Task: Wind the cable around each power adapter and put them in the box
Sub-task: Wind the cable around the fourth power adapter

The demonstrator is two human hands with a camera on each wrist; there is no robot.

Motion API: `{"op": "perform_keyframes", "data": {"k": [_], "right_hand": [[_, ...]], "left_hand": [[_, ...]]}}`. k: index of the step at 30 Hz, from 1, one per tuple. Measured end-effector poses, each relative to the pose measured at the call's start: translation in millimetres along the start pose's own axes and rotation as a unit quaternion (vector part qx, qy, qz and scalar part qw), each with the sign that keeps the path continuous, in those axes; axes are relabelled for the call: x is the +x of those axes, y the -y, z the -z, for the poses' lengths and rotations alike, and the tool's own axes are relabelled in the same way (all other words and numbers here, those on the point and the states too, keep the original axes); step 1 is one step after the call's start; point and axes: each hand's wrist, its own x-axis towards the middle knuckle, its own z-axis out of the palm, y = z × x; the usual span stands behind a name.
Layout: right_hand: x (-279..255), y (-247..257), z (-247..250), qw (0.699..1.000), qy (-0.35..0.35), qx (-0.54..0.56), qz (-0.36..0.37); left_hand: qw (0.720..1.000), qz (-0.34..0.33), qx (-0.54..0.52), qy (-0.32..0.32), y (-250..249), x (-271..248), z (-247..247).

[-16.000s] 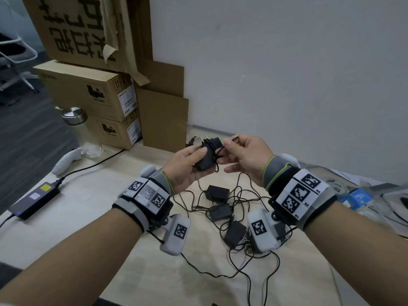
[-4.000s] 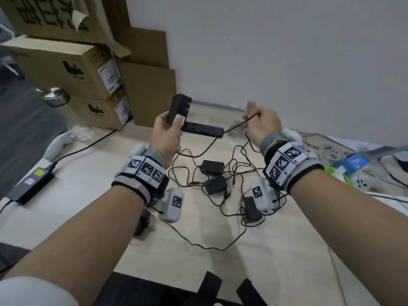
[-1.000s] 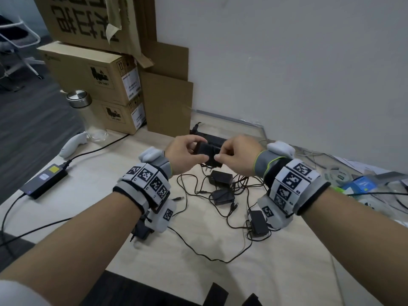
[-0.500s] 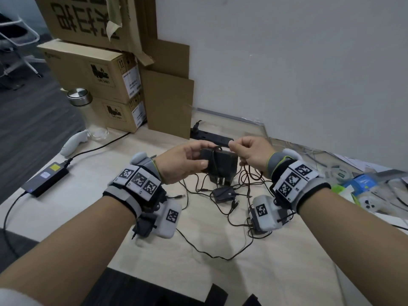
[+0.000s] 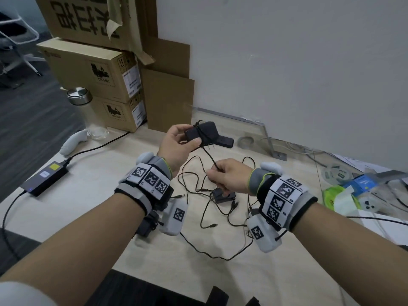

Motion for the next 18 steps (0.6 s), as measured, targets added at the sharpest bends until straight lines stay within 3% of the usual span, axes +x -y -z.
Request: {"op": "perform_keyframes", "data": {"k": [2, 5, 8, 10, 13, 18], "right_hand": [[1.5, 5.7, 1.8, 0.997, -0.018, -0.077, -0.006], [0.7, 14.0, 8.5, 0.976, -0.073, -0.204, 0.013], [-1.3, 24.8, 18.4, 0.953, -0.150, -0.261, 0.038], [-1.3, 30.8, 29.6, 0.946, -0.185, -0.262, 0.051], [2.4, 28.9, 46.5, 0.952, -0.222, -0.204, 0.053], [9.4, 10.6, 50.1, 0.965, -0.250, -0.032, 0.078]], "left_hand": [[0.992, -0.047, 0.116, -0.014, 4.7, 0.0, 2.2], [0.950, -0.118, 0.290, -0.016, 8.5, 0.9, 7.6], [0.898, -0.118, 0.423, 0.030, 10.5, 3.1, 14.8], [0.879, -0.093, 0.460, 0.090, 13.5, 3.8, 19.7], [0.897, -0.048, 0.391, 0.200, 12.4, 1.9, 28.3], [0.919, 0.046, 0.151, 0.361, -3.1, -7.3, 32.7]]}}
